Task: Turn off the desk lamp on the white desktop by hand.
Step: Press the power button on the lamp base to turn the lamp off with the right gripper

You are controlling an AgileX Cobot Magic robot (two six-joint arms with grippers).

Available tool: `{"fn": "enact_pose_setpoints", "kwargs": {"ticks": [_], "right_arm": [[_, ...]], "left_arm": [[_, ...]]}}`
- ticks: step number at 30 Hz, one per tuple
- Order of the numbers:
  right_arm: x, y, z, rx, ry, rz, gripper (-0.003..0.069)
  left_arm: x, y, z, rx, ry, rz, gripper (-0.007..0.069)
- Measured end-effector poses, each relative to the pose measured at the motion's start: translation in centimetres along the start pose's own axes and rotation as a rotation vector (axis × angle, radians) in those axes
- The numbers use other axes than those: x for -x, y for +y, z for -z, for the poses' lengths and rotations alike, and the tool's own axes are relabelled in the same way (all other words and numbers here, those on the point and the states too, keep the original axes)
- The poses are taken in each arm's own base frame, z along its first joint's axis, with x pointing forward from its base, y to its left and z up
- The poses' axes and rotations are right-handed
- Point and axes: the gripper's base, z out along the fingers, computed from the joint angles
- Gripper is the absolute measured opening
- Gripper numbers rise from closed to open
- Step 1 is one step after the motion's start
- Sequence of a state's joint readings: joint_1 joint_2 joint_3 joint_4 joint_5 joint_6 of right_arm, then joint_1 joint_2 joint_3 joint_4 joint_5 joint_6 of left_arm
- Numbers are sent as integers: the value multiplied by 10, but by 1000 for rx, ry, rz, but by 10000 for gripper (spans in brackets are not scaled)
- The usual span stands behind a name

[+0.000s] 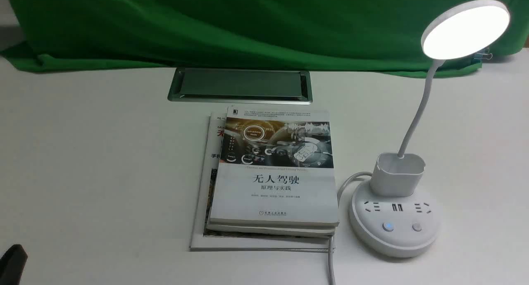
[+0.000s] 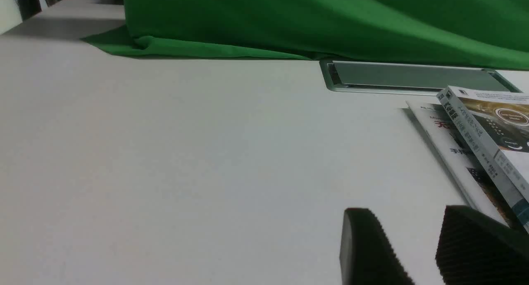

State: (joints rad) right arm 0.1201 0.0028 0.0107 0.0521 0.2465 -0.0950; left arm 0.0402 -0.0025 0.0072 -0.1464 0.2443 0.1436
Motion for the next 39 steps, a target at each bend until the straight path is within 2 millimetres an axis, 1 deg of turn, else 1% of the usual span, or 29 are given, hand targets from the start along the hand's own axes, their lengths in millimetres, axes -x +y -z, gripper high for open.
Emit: {"fn": "enact_pose_setpoints", "kwargs": {"ticks": [28,29,30,32,35,39], "right_arm": [[1,0,0,-1,-16,-2,29],[6,0,0,-2,-62,-50,29],[6,0,0,-1,-69,-62,29],[15,-1,1,7,-163,-222,29],[25,-3,3,26,-278,-389,30],[32,-4,6,41,-360,-465,31]], "left_arm": [[0,0,0,0,0,0,242],[0,0,0,0,0,0,242],[0,0,0,0,0,0,242],[0,0,0,0,0,0,242],[0,0,0,0,0,0,242],[0,0,0,0,0,0,242]]}}
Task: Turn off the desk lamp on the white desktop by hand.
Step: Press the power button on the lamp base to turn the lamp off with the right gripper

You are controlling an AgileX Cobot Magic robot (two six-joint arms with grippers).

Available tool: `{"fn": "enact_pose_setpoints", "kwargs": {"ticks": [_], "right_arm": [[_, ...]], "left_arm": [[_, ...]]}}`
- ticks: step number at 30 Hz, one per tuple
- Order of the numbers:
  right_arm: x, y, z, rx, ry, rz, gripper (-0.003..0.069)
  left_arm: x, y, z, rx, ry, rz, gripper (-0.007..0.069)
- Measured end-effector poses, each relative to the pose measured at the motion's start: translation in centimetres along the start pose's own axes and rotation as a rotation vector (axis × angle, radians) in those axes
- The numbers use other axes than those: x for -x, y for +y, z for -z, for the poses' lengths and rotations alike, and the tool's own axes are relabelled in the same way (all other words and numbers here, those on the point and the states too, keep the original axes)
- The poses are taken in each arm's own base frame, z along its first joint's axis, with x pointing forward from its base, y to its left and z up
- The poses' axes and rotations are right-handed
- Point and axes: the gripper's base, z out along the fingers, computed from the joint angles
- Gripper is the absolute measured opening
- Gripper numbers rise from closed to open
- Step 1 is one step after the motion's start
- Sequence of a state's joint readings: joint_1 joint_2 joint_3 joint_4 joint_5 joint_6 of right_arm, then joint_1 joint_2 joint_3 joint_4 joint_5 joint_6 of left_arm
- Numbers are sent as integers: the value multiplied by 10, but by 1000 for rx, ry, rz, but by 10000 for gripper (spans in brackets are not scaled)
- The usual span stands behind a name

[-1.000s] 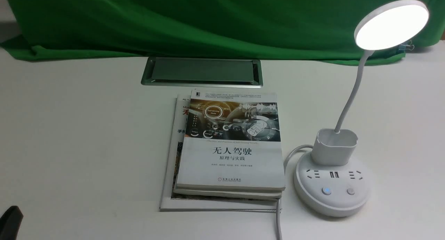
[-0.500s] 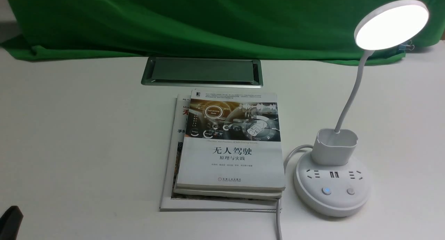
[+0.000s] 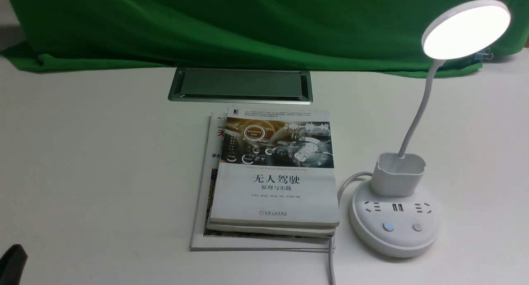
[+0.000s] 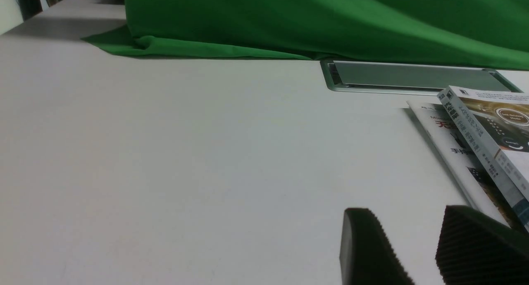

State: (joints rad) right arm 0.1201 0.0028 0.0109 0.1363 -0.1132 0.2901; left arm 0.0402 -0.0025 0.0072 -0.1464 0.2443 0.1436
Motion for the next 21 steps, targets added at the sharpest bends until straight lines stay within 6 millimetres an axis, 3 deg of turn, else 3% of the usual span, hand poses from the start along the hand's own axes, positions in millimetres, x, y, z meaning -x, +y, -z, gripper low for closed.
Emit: {"fn": "enact_pose_setpoints", "kwargs": {"ticks": [6,10,12,15,19,20,21], "right_arm": [[-3,2,-1,-30,151,-71,29],[38,31,-15,16,392,69,31],[48,38,-21,29,491,133,31],[66,54,-44,13,786,259,31],[62,56,-78,-74,1103,360,31],[61,56,-80,-76,1110,361,31],[52,55,-95,-93,1200,382,31]], "left_arm": [[0,0,0,0,0,0,242],[0,0,0,0,0,0,242],[0,0,0,0,0,0,242],[0,0,0,0,0,0,242],[0,0,0,0,0,0,242],[0,0,0,0,0,0,242],[0,0,0,0,0,0,242]]}}
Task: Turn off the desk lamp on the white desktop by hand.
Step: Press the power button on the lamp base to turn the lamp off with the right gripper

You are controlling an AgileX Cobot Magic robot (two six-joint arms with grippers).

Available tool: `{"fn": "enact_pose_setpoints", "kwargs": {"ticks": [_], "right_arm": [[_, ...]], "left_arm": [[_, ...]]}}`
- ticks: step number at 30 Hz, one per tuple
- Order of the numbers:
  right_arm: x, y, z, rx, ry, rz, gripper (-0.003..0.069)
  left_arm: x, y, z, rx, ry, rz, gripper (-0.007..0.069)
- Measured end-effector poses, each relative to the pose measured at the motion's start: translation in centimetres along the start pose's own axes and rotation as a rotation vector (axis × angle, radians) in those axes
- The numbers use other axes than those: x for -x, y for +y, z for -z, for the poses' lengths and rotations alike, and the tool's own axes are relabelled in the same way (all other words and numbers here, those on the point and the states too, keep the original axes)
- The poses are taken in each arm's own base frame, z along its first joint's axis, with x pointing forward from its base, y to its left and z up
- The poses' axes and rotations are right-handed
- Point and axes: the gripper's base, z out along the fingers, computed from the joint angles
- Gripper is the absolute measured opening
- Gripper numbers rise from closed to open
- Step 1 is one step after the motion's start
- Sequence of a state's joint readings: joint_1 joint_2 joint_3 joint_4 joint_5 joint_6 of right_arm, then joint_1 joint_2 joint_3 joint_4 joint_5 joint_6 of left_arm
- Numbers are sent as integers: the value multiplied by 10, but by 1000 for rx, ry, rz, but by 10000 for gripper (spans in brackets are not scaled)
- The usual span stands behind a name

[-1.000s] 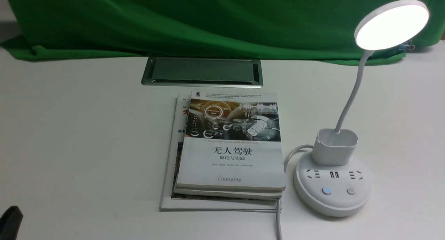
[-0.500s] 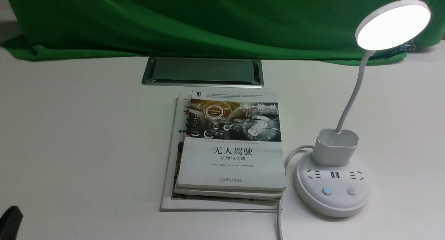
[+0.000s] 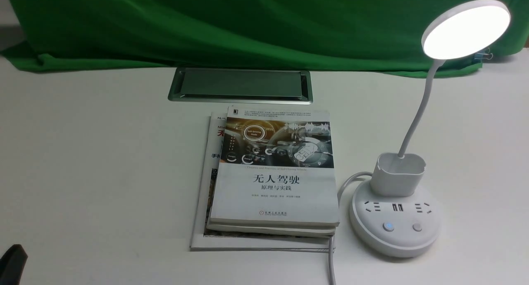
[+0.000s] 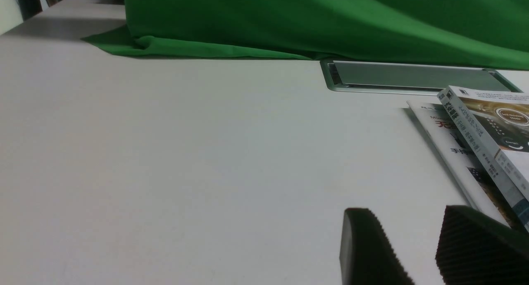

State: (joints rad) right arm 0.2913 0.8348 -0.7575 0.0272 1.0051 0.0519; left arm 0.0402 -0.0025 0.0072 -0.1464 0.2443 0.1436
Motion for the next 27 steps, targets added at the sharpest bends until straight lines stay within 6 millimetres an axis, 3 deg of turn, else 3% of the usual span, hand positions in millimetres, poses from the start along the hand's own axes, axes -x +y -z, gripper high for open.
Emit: {"fn": "enact_pose_setpoints", "kwargs": {"ticks": [7,10,11,15,19,27], "right_arm": [[25,4,-71,31,213,5,31],[28,5,-88,42,238,-3,33],[31,6,-107,52,263,-5,34],[36,7,-137,68,309,-7,35],[46,8,-157,66,317,-11,35],[66,9,-178,69,321,-16,35]], "left_arm": [[0,0,0,0,0,0,242],[0,0,0,0,0,0,242],[0,0,0,0,0,0,242],[0,0,0,0,0,0,242],[0,0,0,0,0,0,242],[0,0,0,0,0,0,242]]}}
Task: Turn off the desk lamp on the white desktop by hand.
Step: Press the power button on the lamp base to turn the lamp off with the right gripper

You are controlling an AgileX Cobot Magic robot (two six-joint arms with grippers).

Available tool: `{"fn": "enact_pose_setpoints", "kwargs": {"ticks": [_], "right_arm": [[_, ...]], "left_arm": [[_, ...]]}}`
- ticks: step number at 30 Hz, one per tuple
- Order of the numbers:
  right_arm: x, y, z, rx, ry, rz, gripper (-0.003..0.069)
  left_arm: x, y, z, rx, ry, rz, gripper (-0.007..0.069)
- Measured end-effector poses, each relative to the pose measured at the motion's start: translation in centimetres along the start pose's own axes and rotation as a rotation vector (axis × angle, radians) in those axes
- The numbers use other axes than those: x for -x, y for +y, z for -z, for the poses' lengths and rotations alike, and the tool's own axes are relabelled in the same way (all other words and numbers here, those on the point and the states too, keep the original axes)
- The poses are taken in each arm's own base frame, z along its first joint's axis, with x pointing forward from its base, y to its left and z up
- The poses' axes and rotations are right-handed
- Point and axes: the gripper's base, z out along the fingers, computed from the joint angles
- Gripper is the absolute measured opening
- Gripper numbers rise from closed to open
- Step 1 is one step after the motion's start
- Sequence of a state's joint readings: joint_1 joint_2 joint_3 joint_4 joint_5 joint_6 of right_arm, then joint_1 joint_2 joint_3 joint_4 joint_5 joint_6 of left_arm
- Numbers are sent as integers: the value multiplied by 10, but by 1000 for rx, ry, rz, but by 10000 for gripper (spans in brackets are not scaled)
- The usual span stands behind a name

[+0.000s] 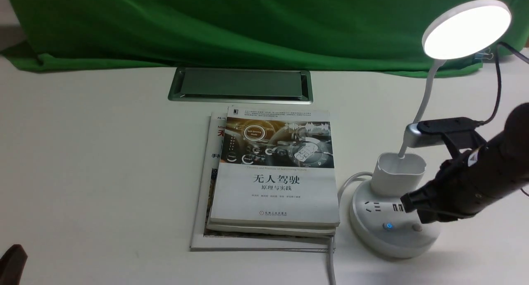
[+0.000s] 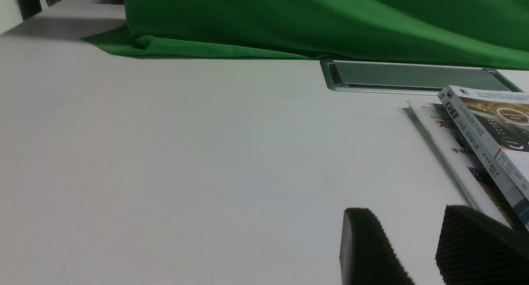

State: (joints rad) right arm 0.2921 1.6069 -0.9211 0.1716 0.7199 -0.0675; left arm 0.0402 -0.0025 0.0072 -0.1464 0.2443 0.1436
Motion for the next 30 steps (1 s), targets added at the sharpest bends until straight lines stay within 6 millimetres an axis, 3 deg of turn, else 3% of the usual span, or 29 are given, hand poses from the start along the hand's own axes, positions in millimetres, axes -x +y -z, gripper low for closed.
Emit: {"fn": "enact_pose_setpoints", "kwargs": {"ticks": [17,25,30], "right_arm": [[1,4,-6,28,44,13,35],[5,3,-22,26,94,13,35],[5,3,-17,23,79,22,35]], "left_arm": [[0,0,0,0,0,0,242],[0,0,0,0,0,0,242],[0,0,0,0,0,0,242]]}}
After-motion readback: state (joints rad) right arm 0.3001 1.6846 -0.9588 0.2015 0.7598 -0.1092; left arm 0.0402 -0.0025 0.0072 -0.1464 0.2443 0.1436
